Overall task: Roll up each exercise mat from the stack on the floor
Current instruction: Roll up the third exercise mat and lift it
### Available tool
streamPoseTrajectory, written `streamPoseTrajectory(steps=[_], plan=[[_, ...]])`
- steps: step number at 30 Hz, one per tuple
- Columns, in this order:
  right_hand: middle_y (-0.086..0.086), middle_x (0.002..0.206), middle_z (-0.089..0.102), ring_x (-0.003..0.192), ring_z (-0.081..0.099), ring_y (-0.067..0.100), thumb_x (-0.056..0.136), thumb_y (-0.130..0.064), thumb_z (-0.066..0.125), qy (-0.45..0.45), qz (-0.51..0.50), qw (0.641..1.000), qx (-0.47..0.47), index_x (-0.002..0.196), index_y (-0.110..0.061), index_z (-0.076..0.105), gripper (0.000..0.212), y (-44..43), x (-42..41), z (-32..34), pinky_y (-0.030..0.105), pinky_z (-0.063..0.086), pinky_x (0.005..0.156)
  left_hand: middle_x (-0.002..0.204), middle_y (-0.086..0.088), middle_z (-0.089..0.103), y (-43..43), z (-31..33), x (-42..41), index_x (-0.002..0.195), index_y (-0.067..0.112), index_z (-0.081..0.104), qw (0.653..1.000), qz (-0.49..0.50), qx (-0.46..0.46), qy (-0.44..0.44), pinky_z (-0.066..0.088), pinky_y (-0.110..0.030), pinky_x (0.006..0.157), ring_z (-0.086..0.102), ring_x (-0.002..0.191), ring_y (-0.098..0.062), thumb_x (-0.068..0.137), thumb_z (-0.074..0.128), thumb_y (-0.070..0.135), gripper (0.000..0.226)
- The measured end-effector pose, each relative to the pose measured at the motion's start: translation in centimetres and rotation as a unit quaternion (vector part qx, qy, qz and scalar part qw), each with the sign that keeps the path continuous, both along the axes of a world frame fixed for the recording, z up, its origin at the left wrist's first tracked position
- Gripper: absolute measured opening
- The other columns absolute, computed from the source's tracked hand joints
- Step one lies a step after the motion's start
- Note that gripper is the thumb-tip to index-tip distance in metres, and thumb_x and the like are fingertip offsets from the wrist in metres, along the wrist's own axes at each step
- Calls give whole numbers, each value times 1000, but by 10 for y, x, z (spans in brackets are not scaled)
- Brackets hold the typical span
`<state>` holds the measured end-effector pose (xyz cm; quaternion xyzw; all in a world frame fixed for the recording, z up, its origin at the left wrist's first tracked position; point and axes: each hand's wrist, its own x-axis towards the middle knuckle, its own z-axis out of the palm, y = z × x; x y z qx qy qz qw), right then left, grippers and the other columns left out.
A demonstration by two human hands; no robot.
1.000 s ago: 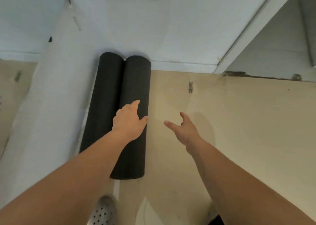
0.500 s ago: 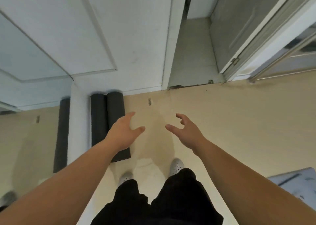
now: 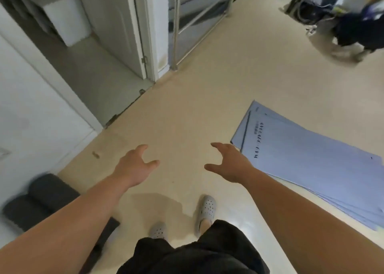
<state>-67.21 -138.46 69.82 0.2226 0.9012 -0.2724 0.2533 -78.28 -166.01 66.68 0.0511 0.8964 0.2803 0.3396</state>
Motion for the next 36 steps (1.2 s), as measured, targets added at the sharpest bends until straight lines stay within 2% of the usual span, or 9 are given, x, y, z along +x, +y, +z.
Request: streamPoseTrajectory(steps=[4, 8, 15, 19, 22, 27, 30, 34, 36], plan=[[4, 161, 36, 133, 54, 25, 91, -57, 71, 13, -154, 988, -2, 160, -34, 30, 84, 77, 105, -3, 41, 46, 107, 152, -12, 45, 103, 6, 39, 154, 27, 36, 992, -125, -24, 11, 41, -39, 110, 47, 136, -32, 89, 69, 52, 77], [4, 162, 36, 130, 56, 25, 91, -56, 71, 6, -267, 964, -15, 160, -34, 31, 83, 152, 223, -18, 39, 47, 106, 152, -11, 46, 221, 2, 97, 153, 29, 38, 977, -209, -33, 10, 42, -40, 110, 49, 135, -30, 87, 70, 54, 77], [5, 161, 36, 123, 61, 24, 92, -54, 72, 2, -400, 917, -10, 160, -35, 31, 82, 321, 450, -27, 37, 48, 102, 157, -8, 41, 473, -14, 268, 154, 28, 36, 952, -305, -10, -19, 42, -38, 104, 47, 136, -30, 91, 67, 52, 74], [7, 161, 37, 124, 60, 25, 91, -56, 71, 3, -464, 886, 10, 160, -34, 33, 81, 409, 556, -12, 38, 46, 103, 159, -4, 37, 598, -3, 364, 154, 31, 35, 934, -357, 3, -31, 43, -41, 108, 44, 138, -27, 90, 68, 54, 76], [7, 162, 36, 124, 60, 25, 91, -56, 71, 7, -500, 866, 3, 160, -34, 33, 81, 469, 608, -11, 38, 46, 104, 156, -4, 40, 680, 0, 412, 153, 32, 36, 922, -385, 8, -29, 42, -40, 108, 45, 137, -27, 89, 68, 56, 76], [3, 163, 35, 128, 57, 23, 91, -56, 70, 18, -536, 844, 0, 159, -35, 32, 81, 574, 663, -24, 38, 45, 105, 153, -3, 42, 817, -16, 463, 151, 31, 39, 916, -395, 32, -59, 43, -33, 92, 53, 123, -23, 90, 67, 54, 71], [2, 163, 34, 131, 55, 23, 91, -55, 71, 12, -549, 835, 9, 159, -35, 32, 81, 652, 693, -31, 36, 45, 104, 154, -2, 40, 913, -35, 486, 151, 31, 38, 910, -405, 42, -78, 47, -39, 100, 55, 124, -28, 89, 67, 55, 72], [1, 161, 36, 125, 57, 21, 92, -53, 71, -9, -577, 817, 23, 159, -33, 33, 80, 761, 731, -26, 33, 43, 100, 158, -4, 37, 1043, -51, 514, 155, 29, 33, 895, -433, 15, -106, 41, -37, 103, 46, 136, -27, 92, 65, 52, 75], [1, 161, 37, 125, 57, 21, 92, -53, 71, -23, -584, 811, 21, 159, -33, 33, 80, 808, 750, -20, 33, 43, 100, 158, -6, 38, 1099, -48, 528, 156, 28, 32, 886, -450, -8, -112, 41, -39, 106, 46, 137, -28, 92, 65, 51, 75]])
